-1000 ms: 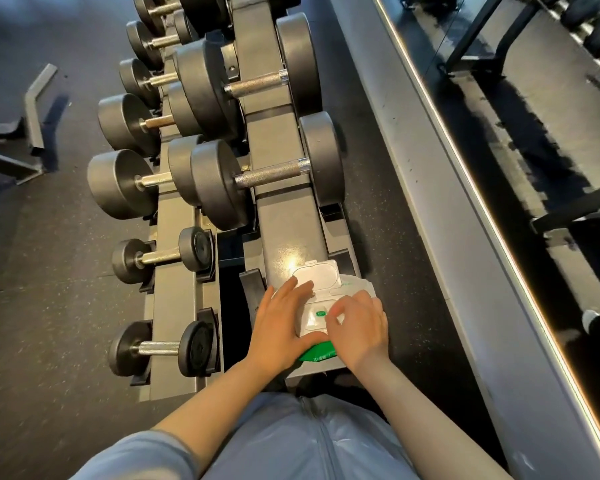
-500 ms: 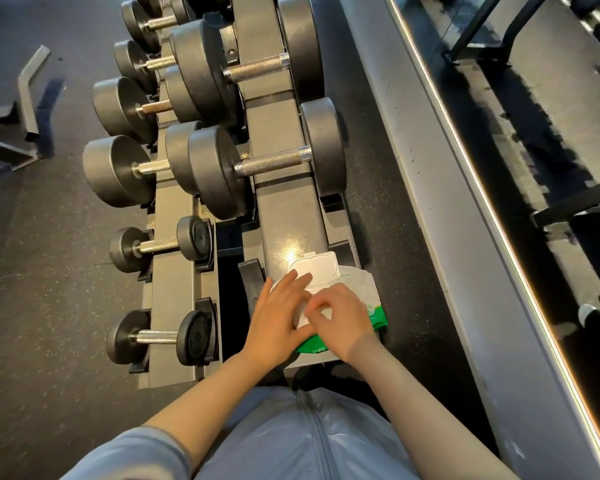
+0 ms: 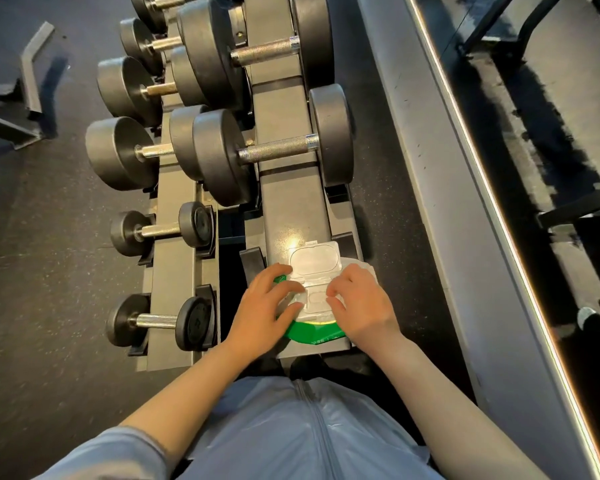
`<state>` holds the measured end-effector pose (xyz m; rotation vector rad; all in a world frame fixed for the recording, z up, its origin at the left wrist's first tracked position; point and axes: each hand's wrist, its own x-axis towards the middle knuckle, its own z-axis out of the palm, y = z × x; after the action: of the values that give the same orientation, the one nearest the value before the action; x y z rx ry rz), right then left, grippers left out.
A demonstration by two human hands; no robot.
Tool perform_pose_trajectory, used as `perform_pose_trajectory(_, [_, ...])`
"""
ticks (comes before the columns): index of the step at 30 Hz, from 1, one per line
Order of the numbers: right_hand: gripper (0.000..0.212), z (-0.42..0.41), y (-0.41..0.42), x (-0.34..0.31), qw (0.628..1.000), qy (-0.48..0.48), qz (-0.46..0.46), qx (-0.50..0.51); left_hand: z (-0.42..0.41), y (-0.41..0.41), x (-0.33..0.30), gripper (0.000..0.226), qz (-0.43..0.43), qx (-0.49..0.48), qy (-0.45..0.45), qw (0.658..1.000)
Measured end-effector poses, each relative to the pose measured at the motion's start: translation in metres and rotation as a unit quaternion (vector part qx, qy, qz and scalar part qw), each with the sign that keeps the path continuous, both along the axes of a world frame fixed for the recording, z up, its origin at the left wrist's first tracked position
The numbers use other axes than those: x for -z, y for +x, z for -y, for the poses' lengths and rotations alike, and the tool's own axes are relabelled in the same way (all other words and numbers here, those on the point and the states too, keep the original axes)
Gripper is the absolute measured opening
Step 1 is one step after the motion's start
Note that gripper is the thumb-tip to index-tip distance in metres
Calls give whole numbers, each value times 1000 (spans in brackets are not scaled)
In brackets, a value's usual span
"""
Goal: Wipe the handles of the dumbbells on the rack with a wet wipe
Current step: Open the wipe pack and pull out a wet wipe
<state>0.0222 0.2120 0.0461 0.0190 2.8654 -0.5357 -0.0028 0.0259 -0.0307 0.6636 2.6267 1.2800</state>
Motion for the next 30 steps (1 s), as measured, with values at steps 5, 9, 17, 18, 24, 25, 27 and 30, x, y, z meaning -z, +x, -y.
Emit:
perform_pose_trajectory(5, [25,14,-10,3,996,63,5,-60,0,-2,-7,40,19,21,-30,999])
perform_pose_trajectory(9, [32,17,-13,3,985,119,36,-117,2,-2,-7,40,16,31,-36,999])
perform_pose_trajectory(17, [42,9,-9,3,987,97,63,-114,-1,-2,-7,40,-40,32,-81,995])
perform_pose_trajectory(18, [41,8,-9,3,987,95,63,-109,-3,0,-6,39,-37,27,-77,996])
perform_pose_trajectory(24, [40,8,-12,2,993,76,67,-51,-5,-1,-8,46,-25,26,-85,996])
perform_pose_trajectory(25, [40,8,-12,2,994,73,67,-51,-5,-1,-8,47,-22,27,-85,996])
perform_pose_trajectory(27, [38,8,-12,1,992,79,64,-71,-5,0,-8,46,-20,27,-82,996])
perform_pose_trajectory(30, [38,6,-10,0,987,96,64,-115,-5,0,-6,44,-28,24,-81,996])
